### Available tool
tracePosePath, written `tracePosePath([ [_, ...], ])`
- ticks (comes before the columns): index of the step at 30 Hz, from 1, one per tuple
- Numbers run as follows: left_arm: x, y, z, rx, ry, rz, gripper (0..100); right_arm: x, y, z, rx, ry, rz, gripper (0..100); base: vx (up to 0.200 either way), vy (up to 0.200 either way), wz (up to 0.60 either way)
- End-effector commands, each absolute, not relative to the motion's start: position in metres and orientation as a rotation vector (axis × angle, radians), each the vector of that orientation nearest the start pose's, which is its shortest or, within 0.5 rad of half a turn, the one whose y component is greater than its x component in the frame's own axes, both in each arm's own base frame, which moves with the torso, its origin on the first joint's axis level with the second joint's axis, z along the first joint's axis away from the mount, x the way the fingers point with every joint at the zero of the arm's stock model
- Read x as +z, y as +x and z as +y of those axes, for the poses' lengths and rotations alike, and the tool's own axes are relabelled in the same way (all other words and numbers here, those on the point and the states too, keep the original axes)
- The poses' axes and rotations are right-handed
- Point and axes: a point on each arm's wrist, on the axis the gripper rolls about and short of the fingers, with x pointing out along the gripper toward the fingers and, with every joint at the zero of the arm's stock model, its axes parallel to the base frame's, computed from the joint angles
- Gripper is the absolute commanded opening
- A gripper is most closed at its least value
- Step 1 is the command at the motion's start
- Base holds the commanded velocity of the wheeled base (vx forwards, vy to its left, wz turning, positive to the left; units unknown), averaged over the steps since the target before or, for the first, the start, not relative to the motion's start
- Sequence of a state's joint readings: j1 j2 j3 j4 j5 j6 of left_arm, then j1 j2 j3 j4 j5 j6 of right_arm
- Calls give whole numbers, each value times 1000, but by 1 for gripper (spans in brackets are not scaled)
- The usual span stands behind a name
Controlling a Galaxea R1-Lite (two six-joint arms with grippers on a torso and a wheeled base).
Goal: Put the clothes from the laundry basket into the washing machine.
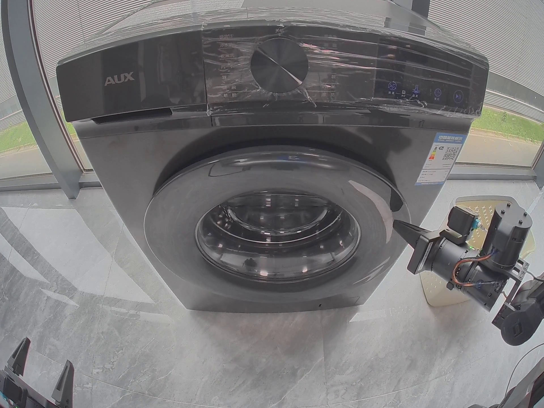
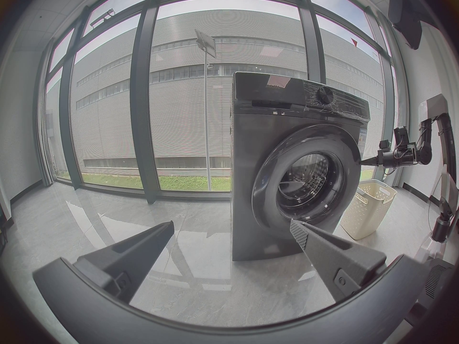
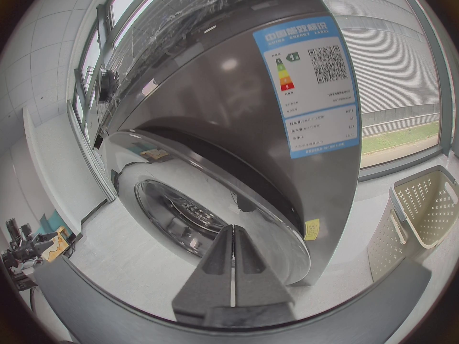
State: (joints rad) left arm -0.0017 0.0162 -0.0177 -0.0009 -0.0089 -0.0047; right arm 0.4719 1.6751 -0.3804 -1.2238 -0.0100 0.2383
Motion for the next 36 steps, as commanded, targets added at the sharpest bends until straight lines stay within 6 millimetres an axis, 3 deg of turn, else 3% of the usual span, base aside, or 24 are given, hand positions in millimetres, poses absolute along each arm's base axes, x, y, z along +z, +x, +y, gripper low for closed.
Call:
tracePosePath([
  [1, 76, -23, 0, -11, -6, 0, 100, 140, 216, 118, 478, 209, 144, 0, 0, 0, 0],
  [5, 76, -23, 0, -11, -6, 0, 100, 138, 199, 119, 520, 205, 164, 0, 50, 0, 0],
  [9, 76, -23, 0, -11, -3, 0, 100, 139, 194, 117, 525, 204, 162, 0, 200, 0, 0],
  [19, 76, -23, 0, -11, -5, 0, 100, 149, 215, 114, 434, 215, 108, 0, 20, 0, 0],
  [36, 76, -23, 0, -9, -8, 0, 100, 150, 217, 111, 400, 211, 102, 0, 0, 0, 0],
])
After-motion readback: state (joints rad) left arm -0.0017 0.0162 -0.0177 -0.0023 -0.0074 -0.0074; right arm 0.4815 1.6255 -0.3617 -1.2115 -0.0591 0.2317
